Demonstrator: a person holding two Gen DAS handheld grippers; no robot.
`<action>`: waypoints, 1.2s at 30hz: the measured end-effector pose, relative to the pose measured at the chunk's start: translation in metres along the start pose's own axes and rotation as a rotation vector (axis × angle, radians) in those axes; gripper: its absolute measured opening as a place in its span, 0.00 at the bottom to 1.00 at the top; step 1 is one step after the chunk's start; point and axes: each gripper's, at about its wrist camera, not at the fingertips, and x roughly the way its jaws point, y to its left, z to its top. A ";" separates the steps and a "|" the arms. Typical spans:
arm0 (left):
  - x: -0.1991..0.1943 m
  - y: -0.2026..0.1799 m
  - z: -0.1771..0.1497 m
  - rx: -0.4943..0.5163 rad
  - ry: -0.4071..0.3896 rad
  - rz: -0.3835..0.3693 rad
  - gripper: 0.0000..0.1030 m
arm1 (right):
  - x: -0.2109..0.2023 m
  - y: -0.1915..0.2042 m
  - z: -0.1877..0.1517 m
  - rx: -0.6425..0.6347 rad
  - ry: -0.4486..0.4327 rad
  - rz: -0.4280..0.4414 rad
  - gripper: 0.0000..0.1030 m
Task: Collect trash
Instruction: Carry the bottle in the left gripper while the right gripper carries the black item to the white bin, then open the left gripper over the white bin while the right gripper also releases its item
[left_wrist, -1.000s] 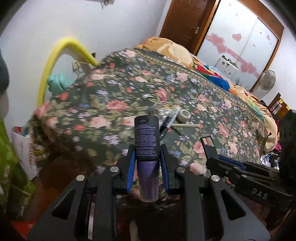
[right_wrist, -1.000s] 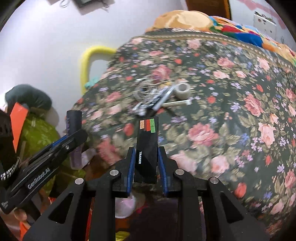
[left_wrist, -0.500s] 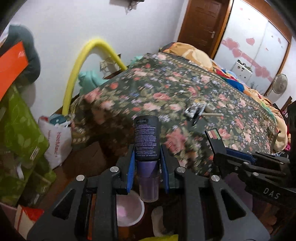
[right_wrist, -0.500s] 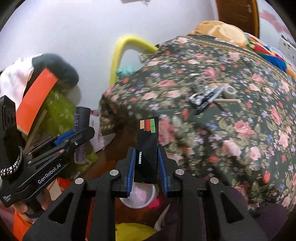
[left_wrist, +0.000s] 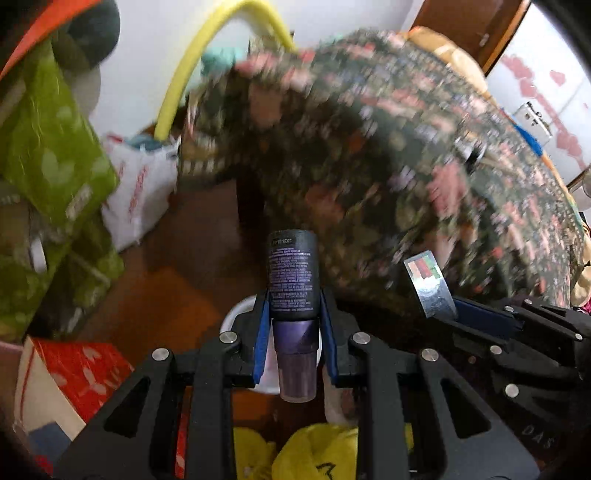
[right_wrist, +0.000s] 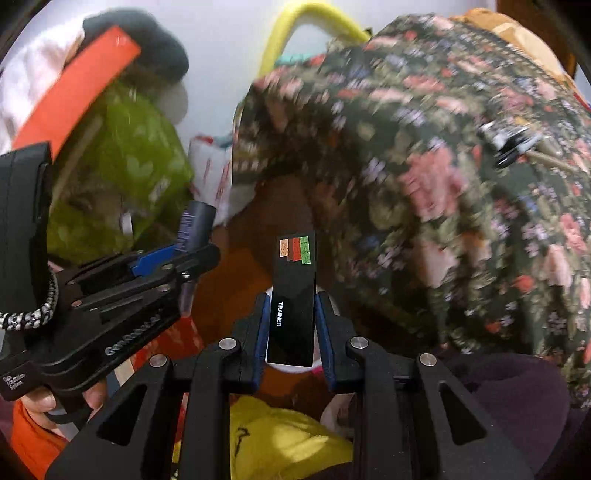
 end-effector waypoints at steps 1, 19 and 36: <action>0.007 0.003 -0.002 -0.009 0.022 0.000 0.24 | 0.005 0.001 -0.002 -0.002 0.017 0.003 0.22; 0.057 0.035 -0.020 -0.115 0.173 0.027 0.26 | 0.062 0.004 0.000 -0.011 0.200 0.015 0.28; -0.017 0.015 0.005 -0.064 -0.046 0.056 0.26 | -0.017 0.001 0.009 -0.030 -0.078 -0.037 0.30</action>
